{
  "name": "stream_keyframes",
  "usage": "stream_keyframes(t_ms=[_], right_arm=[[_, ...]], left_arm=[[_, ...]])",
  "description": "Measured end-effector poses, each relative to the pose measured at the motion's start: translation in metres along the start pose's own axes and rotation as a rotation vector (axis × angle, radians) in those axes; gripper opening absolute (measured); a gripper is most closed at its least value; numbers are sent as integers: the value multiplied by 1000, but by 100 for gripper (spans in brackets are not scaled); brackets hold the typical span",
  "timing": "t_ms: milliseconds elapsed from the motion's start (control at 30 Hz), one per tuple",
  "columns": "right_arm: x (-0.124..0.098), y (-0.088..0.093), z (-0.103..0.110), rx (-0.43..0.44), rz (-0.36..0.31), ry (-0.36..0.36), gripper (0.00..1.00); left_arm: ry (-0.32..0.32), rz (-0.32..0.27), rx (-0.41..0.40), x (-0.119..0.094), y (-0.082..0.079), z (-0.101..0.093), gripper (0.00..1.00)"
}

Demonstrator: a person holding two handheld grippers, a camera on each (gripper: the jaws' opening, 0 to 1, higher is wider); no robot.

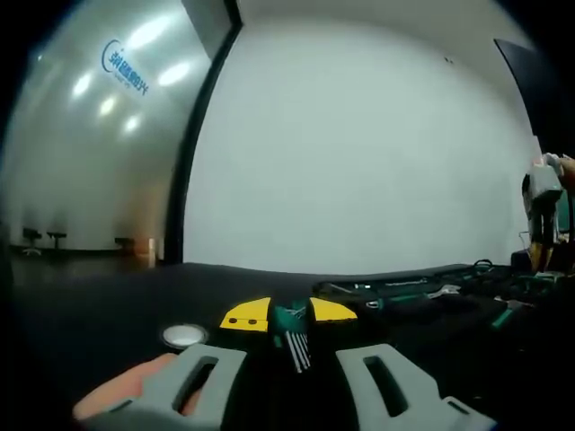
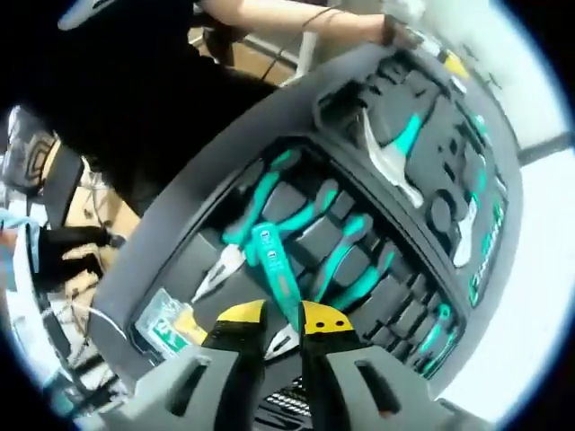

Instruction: Pick up the tools and put them into their designated positions in the toolbox.

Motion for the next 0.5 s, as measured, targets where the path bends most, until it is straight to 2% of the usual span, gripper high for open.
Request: stream_keyframes(t_ms=[100, 200, 233, 300, 367, 400, 433, 500], right_arm=[[4, -3, -3, -31, 16, 3, 12], [8, -4, -2, -61, 17, -34, 10], [8, -3, -5, -37, 25, -29, 10], [6, -7, -5, 43, -4, -30, 9], [-2, -13, -12, 149, -61, -8, 9], [-7, -15, -15, 175, -84, 5, 9], [-14, -15, -23, 213, -121, 36, 9], [-24, -10, -33, 290, -152, 68, 9]], left_arm=[[0, 3, 4, 1, 1, 1, 14], [-1, 7, 7, 0, 1, 0, 14], [-1, 7, 7, 0, 1, 0, 14], [-1, 8, 7, 0, 2, 0, 14], [-2, 7, 5, 0, 2, 1, 14], [-1, 7, 4, 0, 2, 0, 14], [0, 7, 4, 0, 2, 0, 14], [0, 9, 6, 0, 2, 0, 14]])
Point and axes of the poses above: the point that each gripper's makers call its tool centre point, and the gripper's own axes: x roughly forward along the fingers, z roughly to its left, y roughly out of its underside, the point moved 2 cm from there along -x, roughly backward along the fingers, and after that the axes turned 5 degrees about y, right-handed, at the moved point
